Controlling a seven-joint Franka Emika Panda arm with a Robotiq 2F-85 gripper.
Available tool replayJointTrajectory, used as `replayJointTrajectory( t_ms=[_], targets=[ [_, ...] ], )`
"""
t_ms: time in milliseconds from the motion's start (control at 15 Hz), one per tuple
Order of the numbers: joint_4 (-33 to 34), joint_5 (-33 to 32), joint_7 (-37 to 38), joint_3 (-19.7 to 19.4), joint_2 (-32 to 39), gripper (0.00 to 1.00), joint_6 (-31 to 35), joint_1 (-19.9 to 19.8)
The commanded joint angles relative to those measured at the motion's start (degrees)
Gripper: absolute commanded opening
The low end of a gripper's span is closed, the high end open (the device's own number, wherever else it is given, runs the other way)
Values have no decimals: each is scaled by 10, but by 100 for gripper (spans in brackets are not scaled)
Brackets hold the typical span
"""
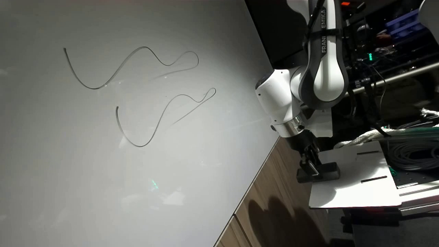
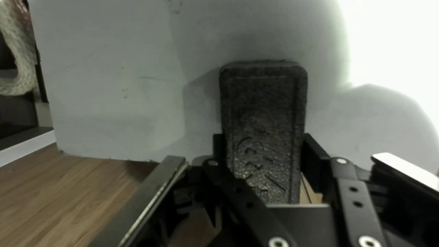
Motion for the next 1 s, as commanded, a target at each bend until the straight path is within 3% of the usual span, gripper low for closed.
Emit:
replayJointTrajectory(
  t_ms=[0,467,733,933],
  targets=[
    [17,8,26,25,-87,29,-68,37],
    [187,-25,54,110,-160,29,-171,39],
    [325,-63,83,153,-146,29,-206,37],
    [438,-133,119,187,-113,29,-248,44]
  ],
)
